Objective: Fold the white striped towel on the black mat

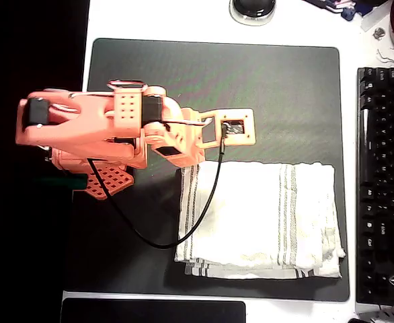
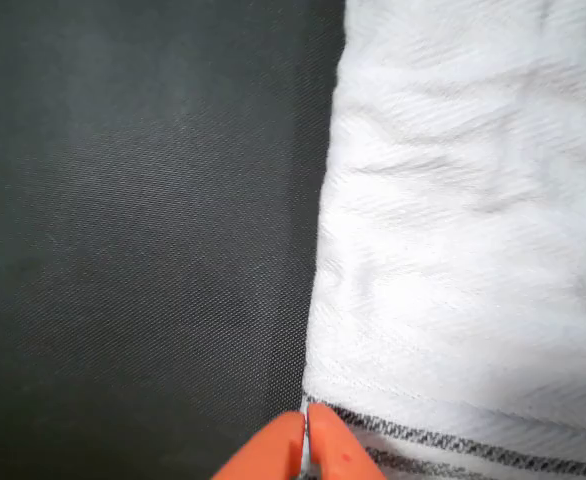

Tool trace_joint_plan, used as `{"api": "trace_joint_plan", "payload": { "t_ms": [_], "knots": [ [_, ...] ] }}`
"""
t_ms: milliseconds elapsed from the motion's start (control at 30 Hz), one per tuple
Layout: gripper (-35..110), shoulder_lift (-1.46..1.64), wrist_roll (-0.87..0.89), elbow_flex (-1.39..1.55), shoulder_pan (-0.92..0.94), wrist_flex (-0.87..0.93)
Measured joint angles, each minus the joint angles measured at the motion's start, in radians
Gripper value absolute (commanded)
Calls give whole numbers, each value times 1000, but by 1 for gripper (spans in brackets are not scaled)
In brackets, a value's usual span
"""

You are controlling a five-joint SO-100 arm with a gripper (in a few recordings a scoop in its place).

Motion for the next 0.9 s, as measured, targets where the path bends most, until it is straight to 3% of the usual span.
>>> {"api": "trace_joint_plan", "payload": {
  "t_ms": [333,900],
  "knots": [
    [0,318,18,230,6,-17],
    [0,446,29,295,23,-5]
  ]
}}
